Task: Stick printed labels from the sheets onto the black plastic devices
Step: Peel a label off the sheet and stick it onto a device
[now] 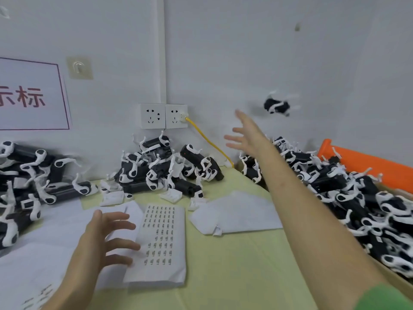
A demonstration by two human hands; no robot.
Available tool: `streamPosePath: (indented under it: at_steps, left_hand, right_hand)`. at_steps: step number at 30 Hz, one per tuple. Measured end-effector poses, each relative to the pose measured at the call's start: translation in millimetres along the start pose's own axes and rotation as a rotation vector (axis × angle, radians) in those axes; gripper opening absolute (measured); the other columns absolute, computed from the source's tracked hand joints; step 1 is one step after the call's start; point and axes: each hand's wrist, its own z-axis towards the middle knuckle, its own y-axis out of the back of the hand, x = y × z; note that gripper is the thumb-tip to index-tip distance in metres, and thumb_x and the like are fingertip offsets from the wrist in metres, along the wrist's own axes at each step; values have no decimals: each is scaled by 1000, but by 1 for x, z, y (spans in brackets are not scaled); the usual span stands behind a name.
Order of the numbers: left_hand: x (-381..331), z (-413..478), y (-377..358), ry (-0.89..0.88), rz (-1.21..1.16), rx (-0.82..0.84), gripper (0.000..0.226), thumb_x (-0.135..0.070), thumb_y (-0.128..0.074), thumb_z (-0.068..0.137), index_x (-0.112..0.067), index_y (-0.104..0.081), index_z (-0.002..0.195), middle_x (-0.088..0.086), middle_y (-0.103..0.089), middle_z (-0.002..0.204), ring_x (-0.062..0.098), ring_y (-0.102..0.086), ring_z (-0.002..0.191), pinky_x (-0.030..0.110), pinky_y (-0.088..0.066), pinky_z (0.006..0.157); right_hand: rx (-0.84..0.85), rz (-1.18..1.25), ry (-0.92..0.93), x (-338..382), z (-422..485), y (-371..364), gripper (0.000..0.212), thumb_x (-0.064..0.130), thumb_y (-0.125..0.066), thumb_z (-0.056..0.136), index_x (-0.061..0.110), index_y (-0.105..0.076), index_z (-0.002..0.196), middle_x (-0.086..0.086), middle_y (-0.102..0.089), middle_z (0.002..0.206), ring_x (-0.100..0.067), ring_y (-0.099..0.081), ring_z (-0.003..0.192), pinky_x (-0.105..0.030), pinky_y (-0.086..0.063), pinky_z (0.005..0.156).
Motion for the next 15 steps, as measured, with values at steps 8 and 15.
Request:
streamPosePath:
  at_steps: [8,15]
  left_hand:
    - [0,3,-3,4,116,-80,38,-28,-36,109,-8,-67,104,17,-69,99,34,-66,64,37,-49,55]
    - [-2,4,3,-149,274,-148,24,-18,-45,107,-14,-67,99,10,-69,99,31,-67,78,41,-51,64]
  right_hand:
    - [-171,-178,56,-152,-45,-39,21,3,-53,91,17,-66,100,-14,-74,99,-18,-64,61,-26,-47,57]
    - [-130,-354,167,-172,-63,-49,23,0,-51,92,13,-69,99,-5,-70,96,-15,-62,60,-21,-45,55]
